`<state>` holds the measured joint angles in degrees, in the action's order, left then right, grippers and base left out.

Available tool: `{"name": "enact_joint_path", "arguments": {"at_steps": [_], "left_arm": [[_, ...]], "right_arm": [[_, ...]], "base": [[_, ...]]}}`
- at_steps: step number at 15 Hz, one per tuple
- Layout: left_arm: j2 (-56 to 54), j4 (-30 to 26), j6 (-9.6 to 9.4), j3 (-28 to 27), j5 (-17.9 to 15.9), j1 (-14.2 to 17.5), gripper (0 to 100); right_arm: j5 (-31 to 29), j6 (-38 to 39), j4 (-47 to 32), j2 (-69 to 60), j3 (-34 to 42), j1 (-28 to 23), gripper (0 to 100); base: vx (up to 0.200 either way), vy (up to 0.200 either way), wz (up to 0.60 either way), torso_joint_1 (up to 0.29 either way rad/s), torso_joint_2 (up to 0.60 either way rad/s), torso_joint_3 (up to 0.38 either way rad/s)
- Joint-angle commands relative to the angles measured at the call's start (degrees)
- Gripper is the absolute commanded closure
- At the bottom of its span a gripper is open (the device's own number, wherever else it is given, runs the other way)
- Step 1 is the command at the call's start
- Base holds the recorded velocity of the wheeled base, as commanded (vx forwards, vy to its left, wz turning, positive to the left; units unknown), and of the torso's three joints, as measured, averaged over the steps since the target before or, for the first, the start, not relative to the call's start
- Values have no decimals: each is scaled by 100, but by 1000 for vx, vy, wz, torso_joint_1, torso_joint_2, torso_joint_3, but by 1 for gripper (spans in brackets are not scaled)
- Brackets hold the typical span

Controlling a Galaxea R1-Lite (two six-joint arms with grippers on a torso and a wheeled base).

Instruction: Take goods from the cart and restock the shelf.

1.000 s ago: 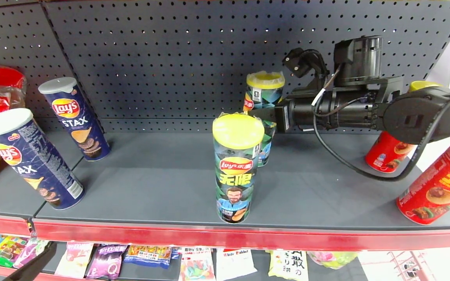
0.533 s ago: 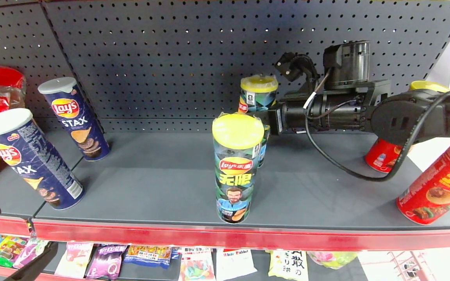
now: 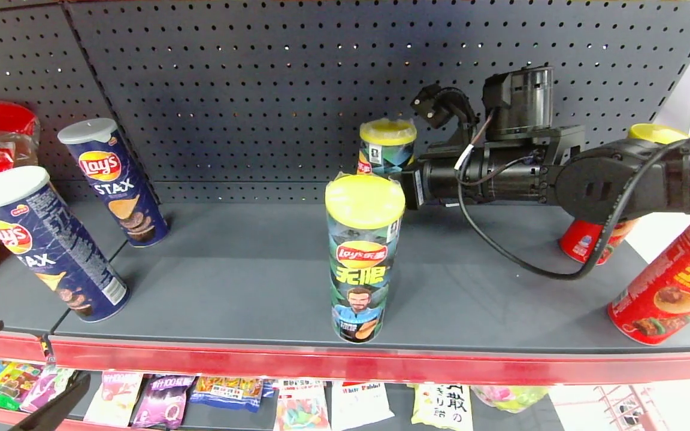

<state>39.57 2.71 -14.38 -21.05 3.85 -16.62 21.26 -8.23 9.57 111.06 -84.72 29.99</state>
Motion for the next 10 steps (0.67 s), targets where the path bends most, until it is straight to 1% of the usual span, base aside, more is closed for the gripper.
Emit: {"name": "enact_joint_path", "arguments": {"at_steps": [1,5,6,8,10], "left_arm": [[-2,2,6,14,1,0,0],[7,2,6,22,-7,0,0],[7,2,6,31,-7,0,0],[7,2,6,31,-7,0,0],[51,2,6,40,-7,0,0]], "right_arm": [[1,-3,1,13,-9,7,100],[1,-12,1,-14,79,16,100],[-17,-3,1,-31,96,16,0],[-96,5,1,-146,228,16,0],[-149,32,1,-444,624,60,0]], "base": [[0,0,0,0,0,0],[0,0,0,0,0,0],[0,0,0,0,0,0],[0,0,0,0,0,0],[0,0,0,0,0,0]]}}
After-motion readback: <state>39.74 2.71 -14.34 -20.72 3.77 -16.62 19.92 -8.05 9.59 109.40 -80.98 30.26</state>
